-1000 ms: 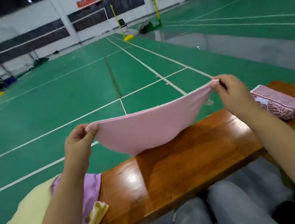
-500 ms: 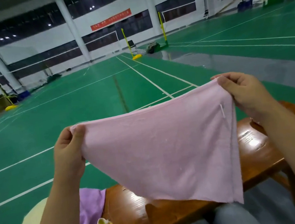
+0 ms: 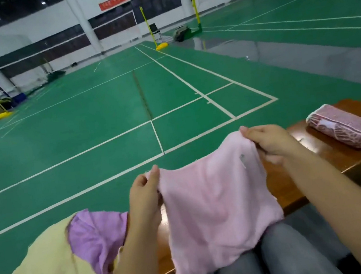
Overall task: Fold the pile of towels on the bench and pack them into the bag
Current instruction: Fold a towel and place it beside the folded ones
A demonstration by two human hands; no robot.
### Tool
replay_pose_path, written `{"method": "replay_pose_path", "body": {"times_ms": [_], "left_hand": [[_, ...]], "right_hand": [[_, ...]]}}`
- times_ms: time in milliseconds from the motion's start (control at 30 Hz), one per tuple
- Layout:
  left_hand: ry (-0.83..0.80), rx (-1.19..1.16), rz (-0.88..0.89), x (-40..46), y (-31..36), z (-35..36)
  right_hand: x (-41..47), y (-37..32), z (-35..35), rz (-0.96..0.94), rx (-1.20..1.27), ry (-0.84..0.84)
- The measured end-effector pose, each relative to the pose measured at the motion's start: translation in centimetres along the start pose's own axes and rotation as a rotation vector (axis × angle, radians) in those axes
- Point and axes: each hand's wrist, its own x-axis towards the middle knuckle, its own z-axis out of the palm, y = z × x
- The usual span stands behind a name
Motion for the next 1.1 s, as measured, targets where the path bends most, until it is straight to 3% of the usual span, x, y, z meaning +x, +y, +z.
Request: {"method": "replay_pose_path", "body": {"times_ms": [200, 400, 533, 800, 1100], "left_hand": [[-0.252, 0.048, -0.041, -5.2, -1.8, 5.0], [-0.355, 0.120, -0.002, -6.8, -2.7, 6.1], [-0.386, 0.150, 0.036, -7.1, -2.5, 5.6], [-0.321, 0.154, 0.050, -7.4, -2.7, 5.4], [-0.325, 0.062, 0.012, -7.7, -2.6, 5.5]], "right_hand": [[-3.3, 5.3, 2.4, -0.186, -0.419, 0.036], [-6.3, 5.9, 3.0, -0.260, -0.611, -0.039], [-7.3, 5.5, 2.7, -0.291, -0.664, -0.072], [-7.8, 5.9, 3.0, -0.487, -0.713, 0.029], [-7.7, 6.6, 2.9, -0.557, -0.816, -0.052]]}}
